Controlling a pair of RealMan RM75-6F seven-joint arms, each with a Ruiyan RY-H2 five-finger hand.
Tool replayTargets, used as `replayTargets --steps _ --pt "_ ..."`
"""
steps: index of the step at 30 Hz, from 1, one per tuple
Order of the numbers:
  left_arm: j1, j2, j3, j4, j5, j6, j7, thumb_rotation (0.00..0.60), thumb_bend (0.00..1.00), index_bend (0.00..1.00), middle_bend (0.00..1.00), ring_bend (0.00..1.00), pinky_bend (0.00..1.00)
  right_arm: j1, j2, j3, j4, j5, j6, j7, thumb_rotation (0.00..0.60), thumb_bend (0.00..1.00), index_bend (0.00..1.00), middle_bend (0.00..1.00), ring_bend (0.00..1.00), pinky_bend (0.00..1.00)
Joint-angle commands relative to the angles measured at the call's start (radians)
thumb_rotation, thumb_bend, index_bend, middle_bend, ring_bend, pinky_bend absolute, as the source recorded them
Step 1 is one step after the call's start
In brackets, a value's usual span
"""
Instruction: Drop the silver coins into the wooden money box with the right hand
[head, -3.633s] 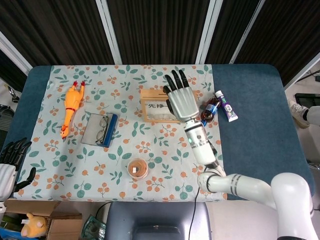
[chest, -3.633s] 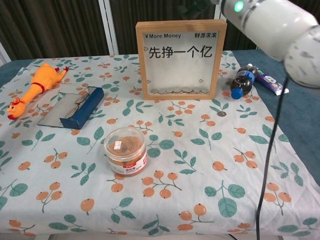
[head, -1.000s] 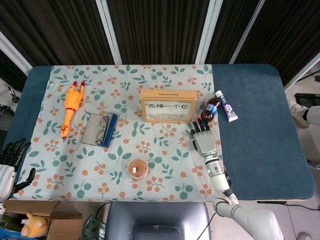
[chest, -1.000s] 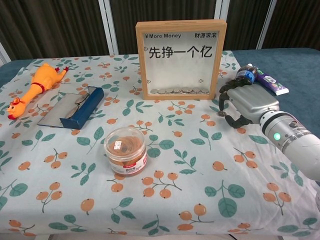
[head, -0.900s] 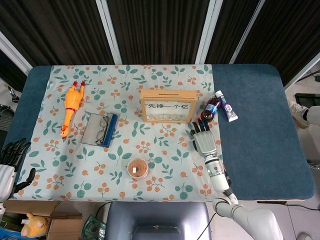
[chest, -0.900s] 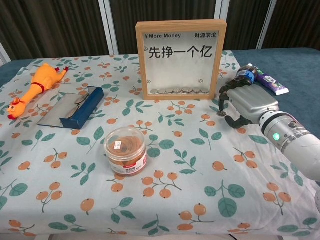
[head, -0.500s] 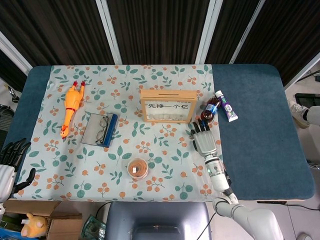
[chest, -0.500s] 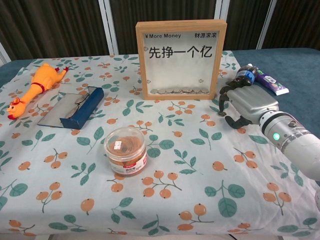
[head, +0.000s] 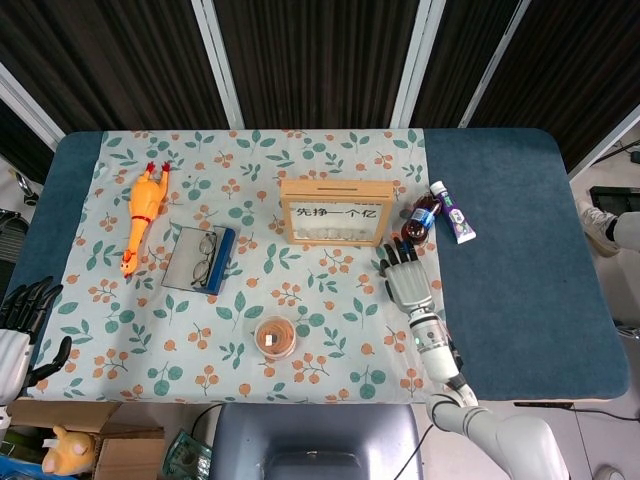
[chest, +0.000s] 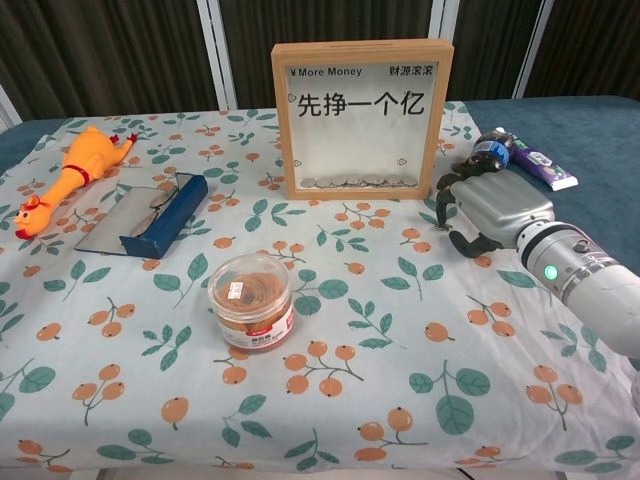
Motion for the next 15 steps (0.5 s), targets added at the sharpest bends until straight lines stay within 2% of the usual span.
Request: replayTargets --steps 1,15 --pt "0.000 0.000 0.000 0.000 0.000 0.000 -0.001 0.600 0.45 0.00 0.00 0.00 0.00 0.004 0.003 0.001 -0.006 -0.001 -0.001 -0.013 0.600 0.51 0.55 0.26 0.06 0.14" --pt "-0.002 0.001 0.002 -0.001 0.002 -0.004 0.000 0.600 0.45 0.00 0.00 0.00 0.00 0.016 0.012 0.016 -0.030 0.011 -0.004 -0.078 0.600 0.41 0.57 0.26 0.06 0.14"
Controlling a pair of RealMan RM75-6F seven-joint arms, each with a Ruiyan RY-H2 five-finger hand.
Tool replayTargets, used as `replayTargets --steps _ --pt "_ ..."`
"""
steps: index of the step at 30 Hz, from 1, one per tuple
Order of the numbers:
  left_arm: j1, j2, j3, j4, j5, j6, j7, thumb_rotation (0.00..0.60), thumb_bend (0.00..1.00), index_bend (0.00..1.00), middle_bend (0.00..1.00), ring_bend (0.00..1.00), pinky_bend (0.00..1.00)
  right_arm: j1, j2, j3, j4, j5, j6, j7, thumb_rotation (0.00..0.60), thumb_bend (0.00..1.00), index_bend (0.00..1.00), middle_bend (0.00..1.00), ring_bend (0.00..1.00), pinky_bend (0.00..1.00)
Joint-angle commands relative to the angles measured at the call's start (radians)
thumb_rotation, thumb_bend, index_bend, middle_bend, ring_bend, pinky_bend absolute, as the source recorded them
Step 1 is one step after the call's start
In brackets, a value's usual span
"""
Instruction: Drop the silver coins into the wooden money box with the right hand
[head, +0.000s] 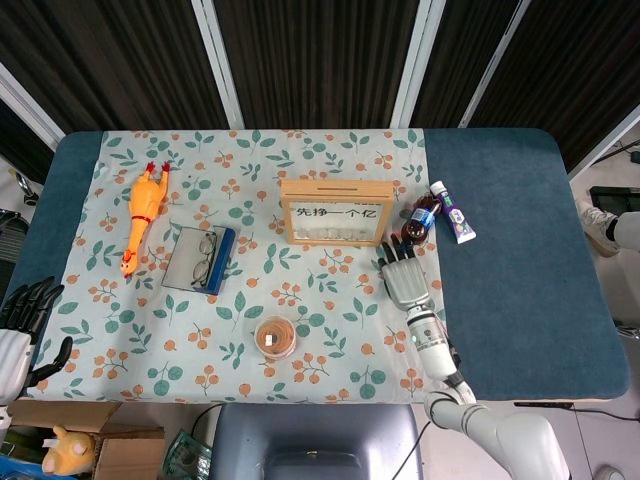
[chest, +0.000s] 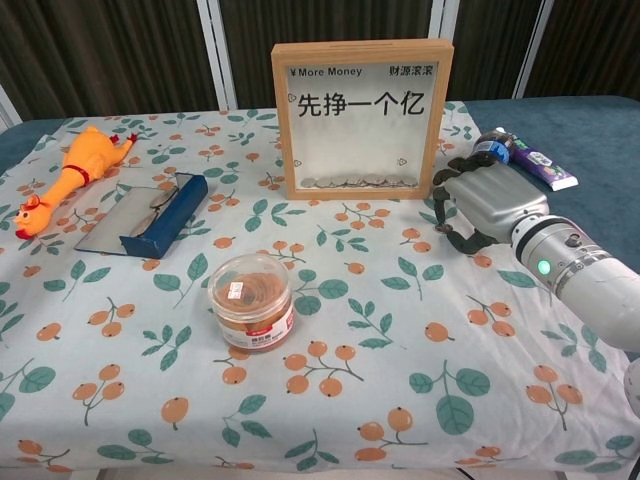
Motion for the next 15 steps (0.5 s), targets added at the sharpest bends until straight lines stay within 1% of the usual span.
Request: replayTargets --steps 1,15 --pt "0.000 0.000 0.000 0.000 0.000 0.000 0.001 0.600 0.45 0.00 0.00 0.00 0.00 0.002 0.004 0.002 -0.008 0.003 -0.003 -0.009 0.600 0.41 0.57 0.26 0.06 0.14" --pt "0.001 0.002 0.000 -0.003 0.001 0.004 -0.002 0.600 0.45 0.00 0.00 0.00 0.00 -0.010 0.024 -0.014 -0.041 -0.010 0.008 -0.011 0.600 0.40 0.56 0.26 0.06 0.14"
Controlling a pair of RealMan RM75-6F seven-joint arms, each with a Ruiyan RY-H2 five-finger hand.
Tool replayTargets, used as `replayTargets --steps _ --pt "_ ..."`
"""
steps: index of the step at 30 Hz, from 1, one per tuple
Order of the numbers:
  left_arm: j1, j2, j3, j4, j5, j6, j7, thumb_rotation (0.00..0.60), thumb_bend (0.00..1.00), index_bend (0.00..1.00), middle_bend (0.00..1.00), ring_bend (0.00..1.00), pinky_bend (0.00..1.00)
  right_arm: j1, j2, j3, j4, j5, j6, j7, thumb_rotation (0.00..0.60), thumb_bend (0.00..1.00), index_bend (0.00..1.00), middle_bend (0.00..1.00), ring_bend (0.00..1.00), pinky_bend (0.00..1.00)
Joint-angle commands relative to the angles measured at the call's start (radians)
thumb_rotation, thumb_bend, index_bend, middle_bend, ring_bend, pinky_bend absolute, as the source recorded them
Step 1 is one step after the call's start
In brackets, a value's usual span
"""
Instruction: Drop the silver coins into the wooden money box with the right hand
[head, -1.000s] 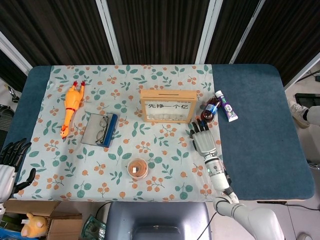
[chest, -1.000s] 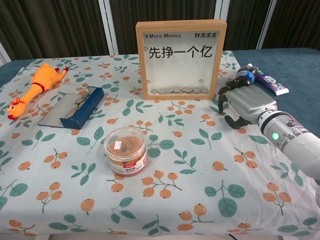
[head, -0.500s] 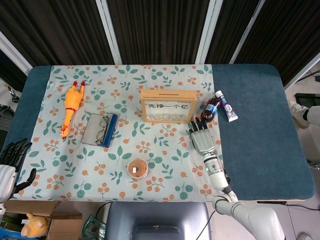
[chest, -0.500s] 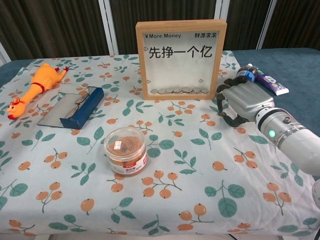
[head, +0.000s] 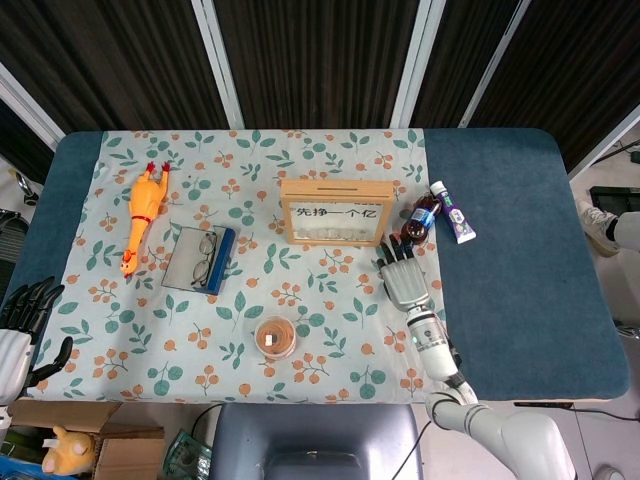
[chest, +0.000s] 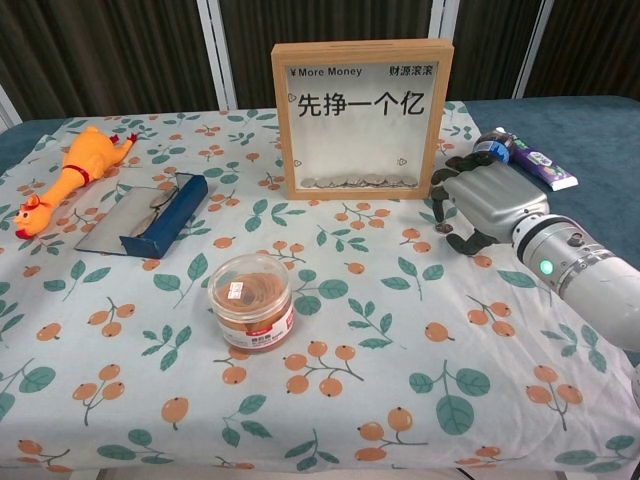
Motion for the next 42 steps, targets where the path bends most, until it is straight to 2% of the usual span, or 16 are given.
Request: replayTargets --steps 1,18,35,42 --pt "0.001 0.000 0.000 0.000 0.000 0.001 0.000 0.600 0.45 0.00 0.00 0.00 0.00 -0.001 0.000 -0.001 0.001 0.001 -0.003 -0.002 0.600 0.40 0.56 0.26 0.06 0.14" --pt "0.000 0.000 -0.002 -0.001 -0.001 0.001 0.003 0.600 0.45 0.00 0.00 0.00 0.00 0.012 -0.001 0.010 0.011 0.012 -0.024 -0.007 0.600 0.40 0.57 0.26 0.06 0.14" --pt "0.002 0.000 -0.001 -0.002 -0.001 0.003 0.006 0.600 0.45 0.00 0.00 0.00 0.00 0.029 0.054 -0.005 -0.057 0.016 -0.092 -0.060 0.600 0.40 0.58 0.26 0.06 0.14" --pt "0.004 0.003 0.000 -0.002 0.000 0.006 0.000 0.600 0.45 0.00 0.00 0.00 0.00 0.039 0.040 -0.002 -0.047 0.024 -0.098 -0.083 0.600 0.40 0.63 0.26 0.06 0.14"
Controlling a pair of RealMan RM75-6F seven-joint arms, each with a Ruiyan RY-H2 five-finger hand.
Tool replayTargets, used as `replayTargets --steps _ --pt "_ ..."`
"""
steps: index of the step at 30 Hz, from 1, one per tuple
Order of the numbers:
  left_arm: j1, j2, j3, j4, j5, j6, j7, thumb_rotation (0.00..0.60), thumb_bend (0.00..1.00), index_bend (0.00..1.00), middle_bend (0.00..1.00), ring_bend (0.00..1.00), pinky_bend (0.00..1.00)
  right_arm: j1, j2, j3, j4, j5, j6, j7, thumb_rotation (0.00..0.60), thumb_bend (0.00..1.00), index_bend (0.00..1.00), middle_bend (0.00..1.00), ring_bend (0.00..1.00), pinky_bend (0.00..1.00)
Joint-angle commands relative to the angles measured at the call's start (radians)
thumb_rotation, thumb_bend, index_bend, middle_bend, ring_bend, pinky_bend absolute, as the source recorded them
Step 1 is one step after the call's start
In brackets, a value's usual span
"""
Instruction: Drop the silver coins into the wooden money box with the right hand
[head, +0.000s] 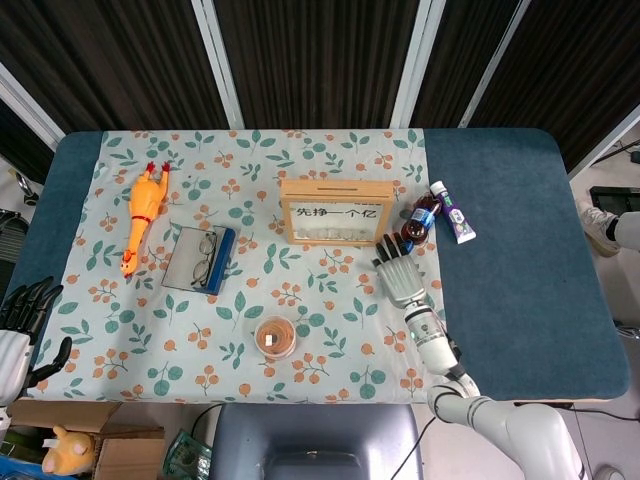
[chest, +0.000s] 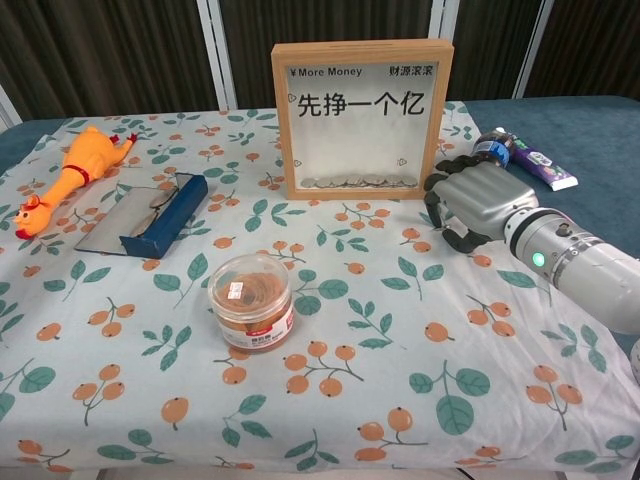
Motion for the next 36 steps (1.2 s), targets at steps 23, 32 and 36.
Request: replayTargets --steps 23,32,36 --pt "0.001 0.006 0.007 0.008 0.014 0.008 -0.034 0.600 0.45 0.00 0.00 0.00 0.00 0.003 -0.006 0.007 0.009 0.000 0.030 0.033 0.600 0.45 0.71 0.26 0.07 0.15" --pt "0.000 0.004 0.007 0.011 0.017 0.008 -0.038 0.600 0.45 0.00 0.00 0.00 0.00 -0.001 0.003 0.008 0.005 -0.003 0.044 0.056 0.600 0.46 0.72 0.26 0.07 0.15" --pt "0.000 0.004 0.007 0.011 0.017 0.010 -0.038 0.600 0.45 0.00 0.00 0.00 0.00 0.000 0.004 0.007 0.002 -0.005 0.045 0.058 0.600 0.46 0.72 0.26 0.07 0.15"
